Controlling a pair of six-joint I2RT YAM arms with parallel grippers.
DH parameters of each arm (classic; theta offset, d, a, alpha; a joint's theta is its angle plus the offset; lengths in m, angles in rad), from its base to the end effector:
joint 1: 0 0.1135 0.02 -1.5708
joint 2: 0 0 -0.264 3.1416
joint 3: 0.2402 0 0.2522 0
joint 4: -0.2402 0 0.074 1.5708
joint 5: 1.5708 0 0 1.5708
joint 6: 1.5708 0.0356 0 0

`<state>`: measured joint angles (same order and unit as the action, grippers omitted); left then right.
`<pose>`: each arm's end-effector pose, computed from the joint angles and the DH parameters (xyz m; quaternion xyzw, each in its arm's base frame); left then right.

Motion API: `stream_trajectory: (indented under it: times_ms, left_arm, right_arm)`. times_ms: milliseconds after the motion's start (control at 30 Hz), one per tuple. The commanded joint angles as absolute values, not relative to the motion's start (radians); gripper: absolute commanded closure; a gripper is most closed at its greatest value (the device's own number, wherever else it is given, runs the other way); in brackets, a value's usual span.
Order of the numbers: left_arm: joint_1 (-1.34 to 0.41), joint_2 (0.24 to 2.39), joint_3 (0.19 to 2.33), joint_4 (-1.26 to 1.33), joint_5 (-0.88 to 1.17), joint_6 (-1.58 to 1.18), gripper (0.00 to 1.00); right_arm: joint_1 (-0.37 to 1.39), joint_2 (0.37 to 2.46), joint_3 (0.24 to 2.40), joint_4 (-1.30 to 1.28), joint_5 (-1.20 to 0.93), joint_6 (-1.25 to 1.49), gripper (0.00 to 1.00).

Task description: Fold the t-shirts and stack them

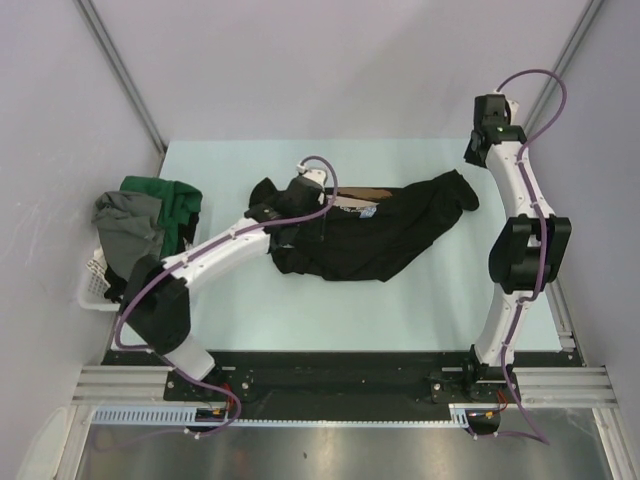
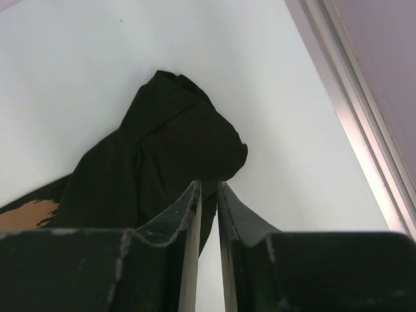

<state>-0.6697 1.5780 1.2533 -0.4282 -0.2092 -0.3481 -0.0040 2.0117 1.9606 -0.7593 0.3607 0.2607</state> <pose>0.2810 -0.2131 0.2818 0.1051 0.9074 -0.1090 0.3920 0.4543 -0.0144 0.3219 0.1865 0.8968 -0.1185 0.3834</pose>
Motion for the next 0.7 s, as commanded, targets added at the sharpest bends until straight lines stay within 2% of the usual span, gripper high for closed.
stream_trajectory:
  times_ms: [0,333,667]
  left_arm:
    - [-0.695,1.643,1.252,-0.417,-0.127,-0.385,0.59]
    - [-0.781,1.71,1.249,-0.423,0.015,-0.37,0.58]
    - [-0.824,1.772,1.247,-0.429,0.069,-0.364,0.56]
  right_arm:
    - [-0.017,1.944,1.963,-0.729,0.333,0.279,0.79]
    - [-0.035,1.89,1.902,-0.73,0.336,0.284,0.79]
    - [-0.054,1.842,1.839,-0.71,0.333,0.285,0.79]
